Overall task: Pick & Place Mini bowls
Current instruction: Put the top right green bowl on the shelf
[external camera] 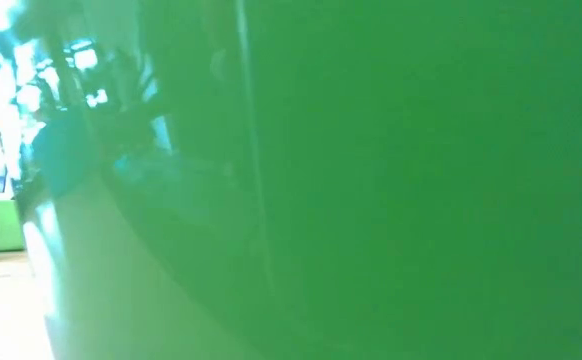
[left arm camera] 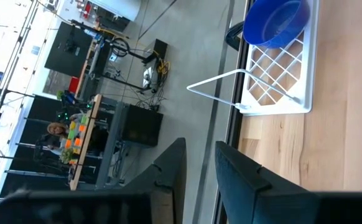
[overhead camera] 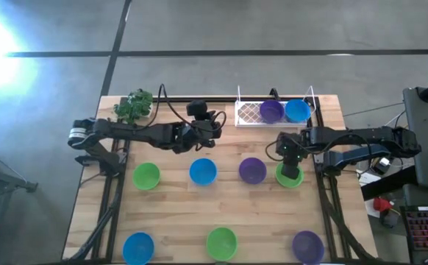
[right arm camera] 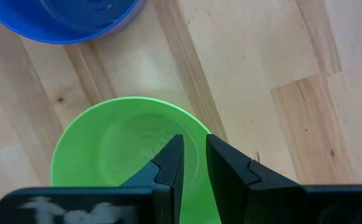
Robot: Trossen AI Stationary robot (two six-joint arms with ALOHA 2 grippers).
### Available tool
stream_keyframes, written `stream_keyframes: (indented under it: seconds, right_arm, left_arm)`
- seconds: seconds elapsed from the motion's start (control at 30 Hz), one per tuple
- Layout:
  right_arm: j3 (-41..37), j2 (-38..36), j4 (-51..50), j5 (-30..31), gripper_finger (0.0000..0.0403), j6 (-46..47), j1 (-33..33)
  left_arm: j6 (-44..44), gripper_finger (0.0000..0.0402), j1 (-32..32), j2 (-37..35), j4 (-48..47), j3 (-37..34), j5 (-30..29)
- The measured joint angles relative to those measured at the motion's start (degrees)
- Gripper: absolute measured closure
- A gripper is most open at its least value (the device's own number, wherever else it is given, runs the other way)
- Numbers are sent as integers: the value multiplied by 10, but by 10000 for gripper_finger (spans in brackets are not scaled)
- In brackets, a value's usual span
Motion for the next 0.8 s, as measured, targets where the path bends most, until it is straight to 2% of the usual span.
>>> stream_keyframes:
  seconds: [0.43, 0.8]
  right_arm:
    - [-5, 14, 26, 13, 340, 5, 0]
    - [-5, 81, 27, 11, 339, 3, 0]
  left_arm:
    - [0, 317, 0, 0, 0, 0, -1]
    - [8, 316, -1, 0, 0, 0, -1]
